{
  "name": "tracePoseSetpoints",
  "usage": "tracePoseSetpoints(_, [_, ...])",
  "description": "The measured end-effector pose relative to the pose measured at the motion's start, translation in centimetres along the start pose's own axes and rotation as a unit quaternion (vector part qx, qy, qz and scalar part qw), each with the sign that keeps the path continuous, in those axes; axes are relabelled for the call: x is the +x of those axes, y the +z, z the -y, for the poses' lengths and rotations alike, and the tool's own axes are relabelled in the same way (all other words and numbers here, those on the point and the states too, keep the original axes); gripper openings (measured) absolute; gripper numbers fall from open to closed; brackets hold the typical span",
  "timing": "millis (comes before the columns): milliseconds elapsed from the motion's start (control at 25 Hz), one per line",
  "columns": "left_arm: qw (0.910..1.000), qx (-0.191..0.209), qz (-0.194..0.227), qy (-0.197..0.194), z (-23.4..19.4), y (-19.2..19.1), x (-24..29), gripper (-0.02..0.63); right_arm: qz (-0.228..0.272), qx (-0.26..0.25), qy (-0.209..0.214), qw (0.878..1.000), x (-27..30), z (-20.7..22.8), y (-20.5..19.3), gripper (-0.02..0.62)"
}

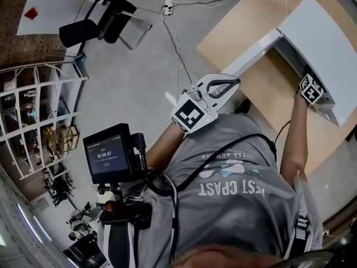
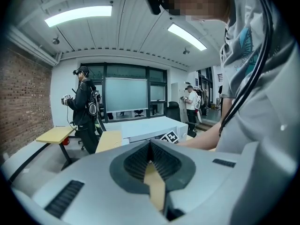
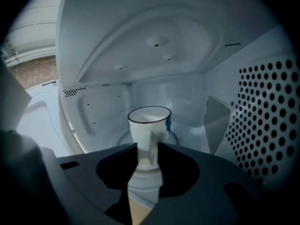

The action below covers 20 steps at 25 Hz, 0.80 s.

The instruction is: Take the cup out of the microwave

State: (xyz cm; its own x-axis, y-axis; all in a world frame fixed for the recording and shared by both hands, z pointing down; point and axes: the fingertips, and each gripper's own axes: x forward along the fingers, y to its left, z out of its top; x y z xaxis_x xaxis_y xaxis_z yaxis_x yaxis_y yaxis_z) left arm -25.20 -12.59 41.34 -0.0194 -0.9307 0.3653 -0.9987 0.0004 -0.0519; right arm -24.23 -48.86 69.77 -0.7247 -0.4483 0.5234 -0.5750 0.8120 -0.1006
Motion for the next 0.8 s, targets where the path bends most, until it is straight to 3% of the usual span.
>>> tracePoseSetpoints(40, [1.0,0.0,0.002,0.0,0.0,0.1,-0.4,0.043,0.001,-0.002,-0.007,1.0,-0.3,0.1,0.2,0.106])
tracePoseSetpoints(120, [0.9999,0.005,0.01,-0.003,0.0,0.1,-1.5,0.043,0.003,-0.011,-0.016,1.0,-1.1,0.1,0.4,0.077])
tracePoseSetpoints(240, [0.9993,0.003,0.038,-0.007,-0.5,0.7,-3.7,0.043,-0.001,-0.012,-0.025,1.0,-2.7,-0.5,0.6,0.072])
tracePoseSetpoints(400, [0.9967,-0.057,0.057,0.01,-2.1,2.1,-4.8,0.043,0.006,-0.001,-0.013,1.0,-2.6,-2.7,2.5,0.069])
tracePoseSetpoints(560, [0.9973,-0.059,0.041,0.016,-1.2,1.1,-5.0,0.043,0.014,-0.002,0.015,1.0,-3.2,-4.3,2.2,0.069])
tracePoseSetpoints(800, [0.9972,-0.058,0.046,-0.009,-0.6,0.9,-5.6,0.043,0.02,-0.001,0.008,1.0,-6.8,-4.3,1.5,0.067])
